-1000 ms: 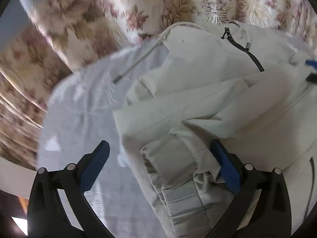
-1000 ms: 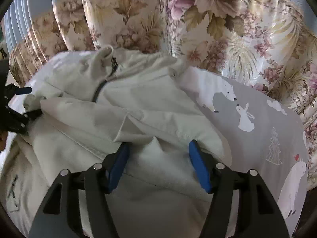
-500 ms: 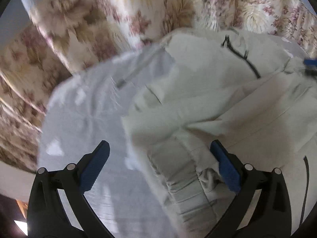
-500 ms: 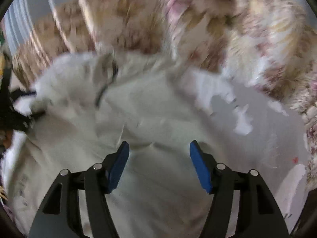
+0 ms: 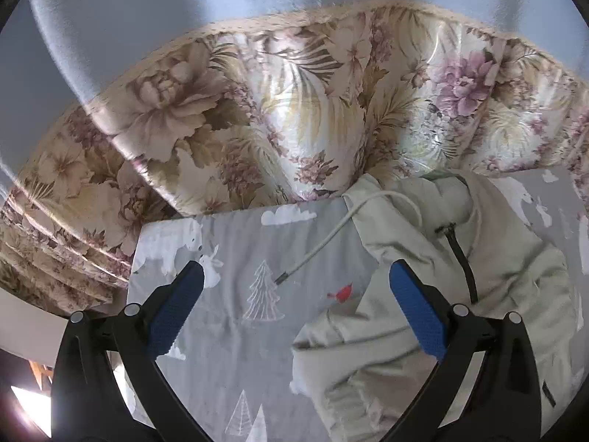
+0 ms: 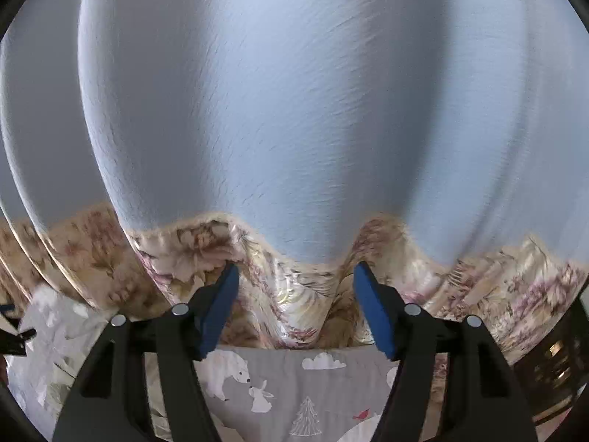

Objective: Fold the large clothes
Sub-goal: 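Grasp the jacket collar with the left gripper while the right gripper grasps the hood edge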

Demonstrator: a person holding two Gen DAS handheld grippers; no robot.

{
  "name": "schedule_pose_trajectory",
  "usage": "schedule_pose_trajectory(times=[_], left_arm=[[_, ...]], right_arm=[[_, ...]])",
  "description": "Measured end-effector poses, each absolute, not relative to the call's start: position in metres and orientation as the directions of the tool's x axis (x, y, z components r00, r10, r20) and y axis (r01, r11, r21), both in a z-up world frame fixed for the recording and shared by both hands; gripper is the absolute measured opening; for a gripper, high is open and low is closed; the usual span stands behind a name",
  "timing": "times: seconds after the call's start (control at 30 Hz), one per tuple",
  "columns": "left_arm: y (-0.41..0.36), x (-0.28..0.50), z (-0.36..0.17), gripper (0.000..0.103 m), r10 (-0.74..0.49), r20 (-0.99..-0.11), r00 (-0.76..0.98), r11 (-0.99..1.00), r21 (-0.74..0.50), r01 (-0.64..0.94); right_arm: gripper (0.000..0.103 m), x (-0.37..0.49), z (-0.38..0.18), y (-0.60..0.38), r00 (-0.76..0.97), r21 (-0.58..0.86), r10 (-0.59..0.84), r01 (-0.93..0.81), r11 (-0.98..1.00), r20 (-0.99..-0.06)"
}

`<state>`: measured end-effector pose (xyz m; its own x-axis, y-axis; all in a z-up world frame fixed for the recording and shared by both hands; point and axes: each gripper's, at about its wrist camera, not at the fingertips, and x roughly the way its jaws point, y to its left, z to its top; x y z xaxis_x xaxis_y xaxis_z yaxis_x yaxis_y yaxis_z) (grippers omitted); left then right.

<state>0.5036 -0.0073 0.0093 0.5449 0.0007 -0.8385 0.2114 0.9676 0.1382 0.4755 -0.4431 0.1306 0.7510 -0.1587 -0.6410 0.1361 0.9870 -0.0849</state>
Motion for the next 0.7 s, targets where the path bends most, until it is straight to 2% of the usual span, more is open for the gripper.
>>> schedule_pose_trajectory(times=[0.03,0.17,0.3,0.5,0.63,0.7], left_arm=[[-0.012,0.509,0.004,0.1,0.0,-0.842,0.54,0.967,0.137,0.214],[-0.03,0.533,-0.035,0.1,-0.007,-0.876,0.483,0.969,0.112,0.218],[-0.055,0.558,-0.081,0.1,0.013,-0.904,0.427,0.964,0.124,0.233],[-0.073,0.596,-0.115,0.1,-0.016,-0.921,0.388,0.967,0.085,0.242],[-0.077,0.62,-0.121,0.1,-0.032,-0.921,0.387,0.97,0.065,0.235],[-0.081,0.63,-0.125,0.1,-0.031,-0.926,0.376,0.969,0.065,0.24]], right_arm=[[0.072,0.483,0.11,-0.436,0.739,-0.059,-0.111,0.096,0.994,-0.664],[0.073,0.513,-0.011,-0.406,0.608,0.201,0.184,-0.04,0.979,-0.773],[0.072,0.533,-0.101,-0.382,0.518,0.354,0.32,-0.034,0.935,-0.793],[0.072,0.551,-0.129,-0.362,0.477,0.43,0.402,-0.055,0.901,-0.782],[0.071,0.564,-0.121,-0.341,0.465,0.35,0.357,-0.105,0.931,-0.81],[0.071,0.57,-0.124,-0.33,0.438,0.264,0.286,-0.112,0.958,-0.852]])
